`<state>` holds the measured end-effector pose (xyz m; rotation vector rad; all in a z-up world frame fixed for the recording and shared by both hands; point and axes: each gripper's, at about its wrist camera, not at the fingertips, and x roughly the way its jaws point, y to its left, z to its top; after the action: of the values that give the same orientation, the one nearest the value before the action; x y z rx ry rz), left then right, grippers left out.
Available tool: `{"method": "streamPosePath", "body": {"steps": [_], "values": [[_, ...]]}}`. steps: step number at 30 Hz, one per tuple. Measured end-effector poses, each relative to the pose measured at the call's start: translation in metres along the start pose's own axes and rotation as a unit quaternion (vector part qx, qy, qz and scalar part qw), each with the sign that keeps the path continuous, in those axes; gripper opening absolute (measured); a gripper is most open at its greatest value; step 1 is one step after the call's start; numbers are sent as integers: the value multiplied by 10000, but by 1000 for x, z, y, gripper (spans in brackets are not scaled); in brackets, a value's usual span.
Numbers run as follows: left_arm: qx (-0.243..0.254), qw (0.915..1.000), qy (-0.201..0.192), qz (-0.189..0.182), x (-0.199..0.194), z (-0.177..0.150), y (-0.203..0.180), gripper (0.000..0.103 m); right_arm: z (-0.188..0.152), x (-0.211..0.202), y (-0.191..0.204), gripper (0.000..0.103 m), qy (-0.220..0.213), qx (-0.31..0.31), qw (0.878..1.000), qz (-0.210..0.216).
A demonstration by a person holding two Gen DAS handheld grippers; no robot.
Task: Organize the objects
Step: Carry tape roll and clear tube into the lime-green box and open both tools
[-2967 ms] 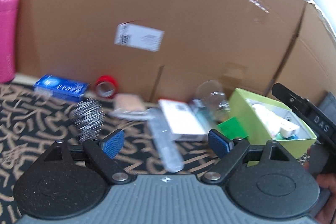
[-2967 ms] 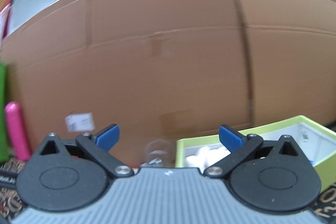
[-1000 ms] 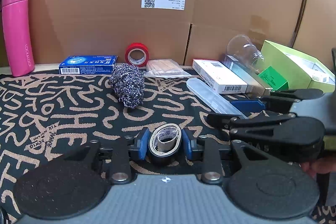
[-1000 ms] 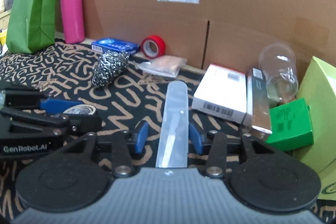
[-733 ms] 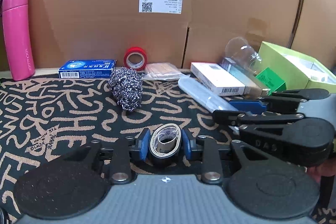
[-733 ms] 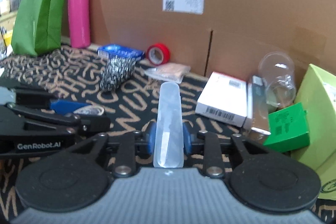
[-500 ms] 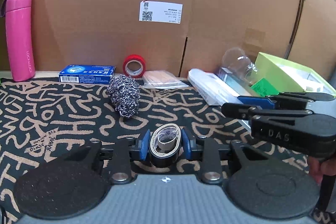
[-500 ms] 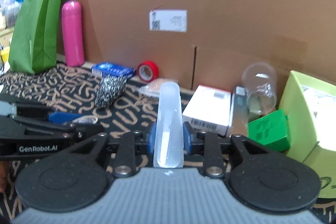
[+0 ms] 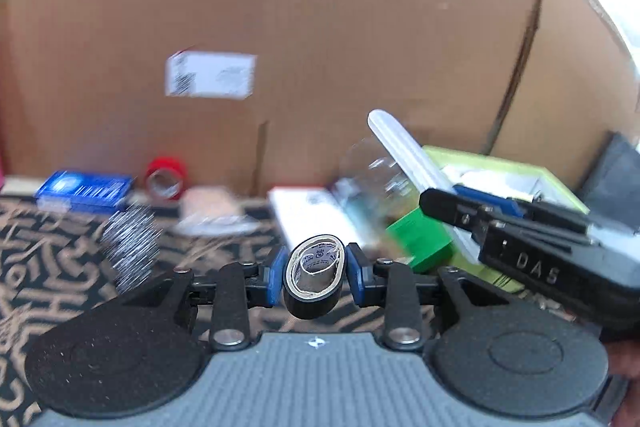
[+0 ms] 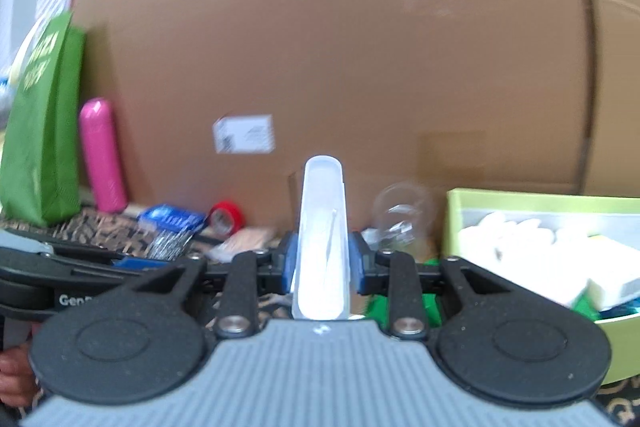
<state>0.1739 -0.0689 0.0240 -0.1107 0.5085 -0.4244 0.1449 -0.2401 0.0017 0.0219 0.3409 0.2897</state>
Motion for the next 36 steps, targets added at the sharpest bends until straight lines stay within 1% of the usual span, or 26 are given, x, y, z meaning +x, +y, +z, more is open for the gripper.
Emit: {"method": "streamPosePath", "body": {"steps": [6, 9, 12, 14, 16, 18, 20, 25, 27, 28, 29, 30, 31, 32, 33, 35, 36], "values": [[53, 9992, -134, -380, 17, 19, -44, 34, 9, -22, -43, 27, -367, 350, 9970, -592], [27, 9982, -101, -586, 28, 24, -63, 34, 11, -33, -61, 27, -529, 406, 9929, -983], [-25, 9969, -74, -783, 39, 28, -83, 34, 12, -45, -86, 27, -716, 662, 9867, -1302], [-102, 9953, -55, -957, 48, 31, -95, 34, 10, -51, -101, 27, -785, 774, 9795, -1687], [-81, 9942, -42, -1068, 57, 33, -109, 34, 7, -54, -117, 27, -811, 978, 9720, -1978], [-6, 9938, -46, -1107, 65, 33, -121, 34, 3, -55, -134, 27, -853, 1325, 9633, -2174], [47, 9929, 0, -1185, 78, 34, -131, 34, -1, -55, -148, 27, -881, 1530, 9551, -2379], [169, 9916, 12, -1283, 95, 34, -143, 34, -2, -51, -168, 27, -914, 1472, 9379, -3004], [309, 9884, -103, -1484, 99, 31, -147, 34, -3, -48, -176, 28, -952, 1433, 9298, -3253], [386, 9868, -186, -1563, 98, 27, -149, 47, -5, -44, -180, 41, -958, 1438, 9266, -3341], [416, 9867, -246, -1549, 97, 25, -150, 77, -9, -40, -185, 53, -867, 1513, 9263, -3339], [384, 9884, -320, -1431, 95, 24, -150, 89, -12, -36, -190, 66, -736, 1683, 9249, -3329], [353, 9898, -472, -1294, 91, 23, -150, 97, -13, -34, -193, 66, -714, 1865, 9210, -3345], [383, 9901, -600, -1207, 87, 23, -150, 97, -15, -36, -193, 66, -772, 1926, 9194, -3342], [417, 9902, -596, -1195, 86, 23, -150, 97, -15, -38, -190, 68, -824, 1888, 9187, -3370], [298, 9902, -568, -1239, 83, 25, -145, 97, -15, -46, -186, 82, -1016, 1809, 9103, -3583], [199, 9907, -560, -1223, 83, 25, -142, 97, -17, -51, -183, 93, -1122, 1804, 9054, -3675]]}}
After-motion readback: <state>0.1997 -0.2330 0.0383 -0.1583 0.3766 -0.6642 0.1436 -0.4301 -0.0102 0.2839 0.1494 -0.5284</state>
